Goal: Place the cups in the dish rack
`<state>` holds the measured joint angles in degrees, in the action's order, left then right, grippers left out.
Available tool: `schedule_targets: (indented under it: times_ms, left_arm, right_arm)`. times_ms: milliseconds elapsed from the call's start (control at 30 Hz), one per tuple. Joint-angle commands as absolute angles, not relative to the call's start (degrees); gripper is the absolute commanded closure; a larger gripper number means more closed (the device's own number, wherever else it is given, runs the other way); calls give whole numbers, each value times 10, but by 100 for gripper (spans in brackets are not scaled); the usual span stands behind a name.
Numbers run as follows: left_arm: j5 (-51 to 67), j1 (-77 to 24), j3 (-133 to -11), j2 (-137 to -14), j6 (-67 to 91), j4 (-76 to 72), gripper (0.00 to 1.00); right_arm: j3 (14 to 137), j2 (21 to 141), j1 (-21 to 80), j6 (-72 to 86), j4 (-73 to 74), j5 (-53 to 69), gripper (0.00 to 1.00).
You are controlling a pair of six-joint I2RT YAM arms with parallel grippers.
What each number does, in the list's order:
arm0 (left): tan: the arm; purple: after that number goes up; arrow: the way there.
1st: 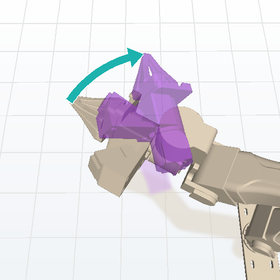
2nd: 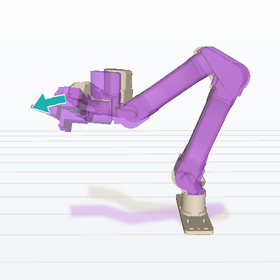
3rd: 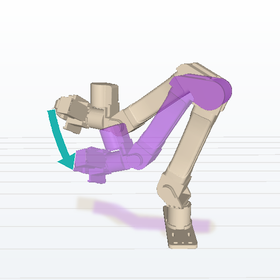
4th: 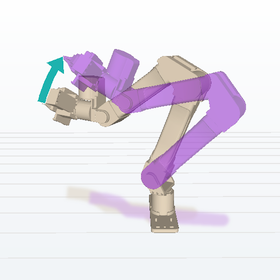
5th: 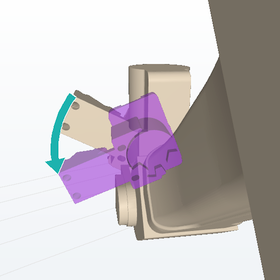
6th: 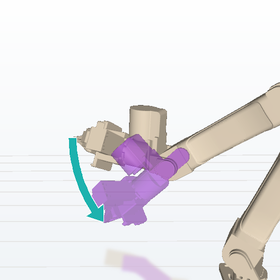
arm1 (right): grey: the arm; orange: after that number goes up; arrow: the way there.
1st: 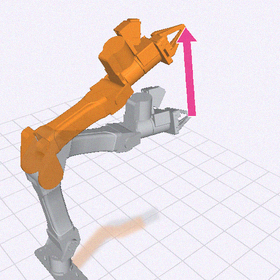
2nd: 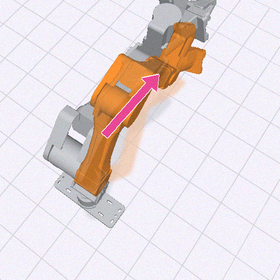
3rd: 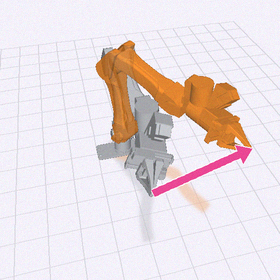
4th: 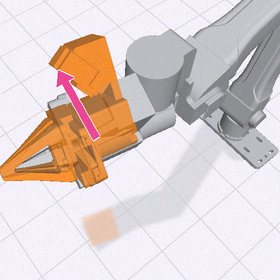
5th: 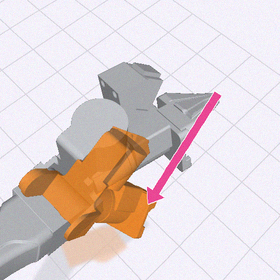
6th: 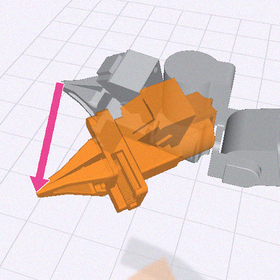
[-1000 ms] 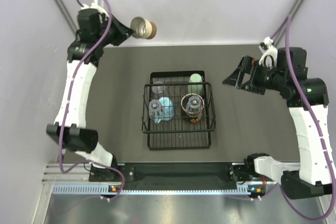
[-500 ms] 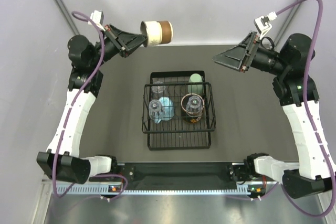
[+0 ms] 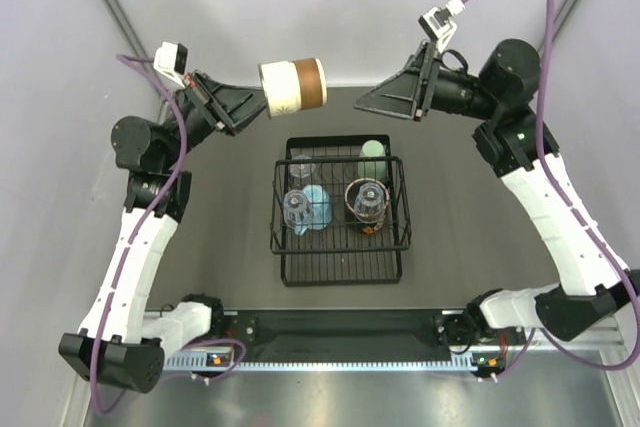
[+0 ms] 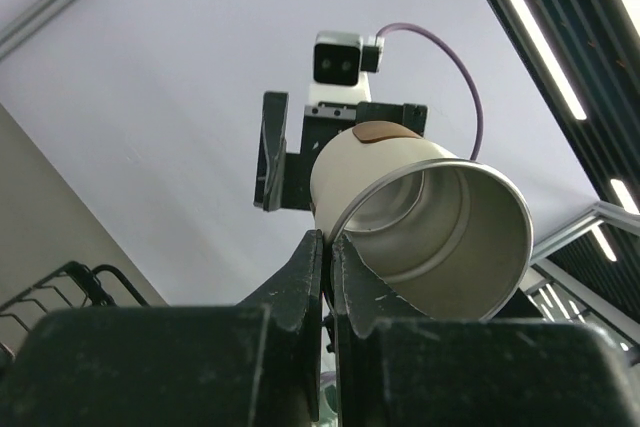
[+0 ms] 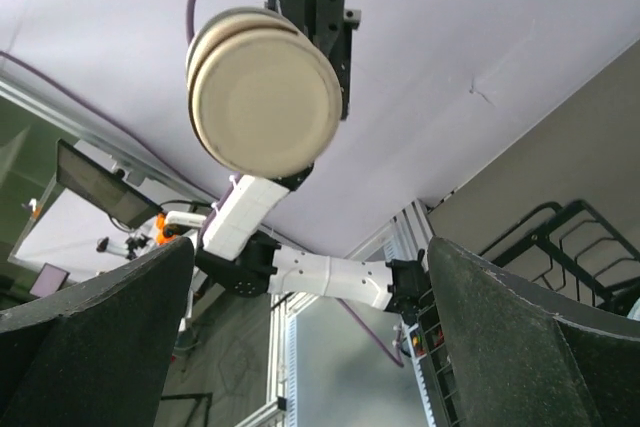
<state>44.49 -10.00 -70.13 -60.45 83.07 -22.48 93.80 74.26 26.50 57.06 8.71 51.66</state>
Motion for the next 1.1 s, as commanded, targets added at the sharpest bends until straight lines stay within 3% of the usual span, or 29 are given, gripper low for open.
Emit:
schedule_targets:
  times_ms: [0,733,867,900,933,967,1067]
  left_arm:
    - [436,-109,-674,-590,872,-295,100]
    - [461,-134,-652,-578,863,-278,100]
    - [461,-134,-648,-573,840,-253,100]
    - [459,-134,-646,-574,843,-250,100]
    - [457,-135,-645,-576,847,-258,100]
    - [459,-135,-643,-577,852,-263,100]
    - [466,-135,-645,-579,839,-251,98]
  right_arm:
    - [984,760,290,581,31,509,0]
    - [1036,853,380,627,-42,504,3]
    - [1040,864,389,635,-61,503,22]
    - [1044,867,389,642,-62,504,38]
    - [1044,868,389,647,-64,508,47]
    - [1043,869,392,648,-69,510,65]
    - [1042,872,392,642,-58,511,90]
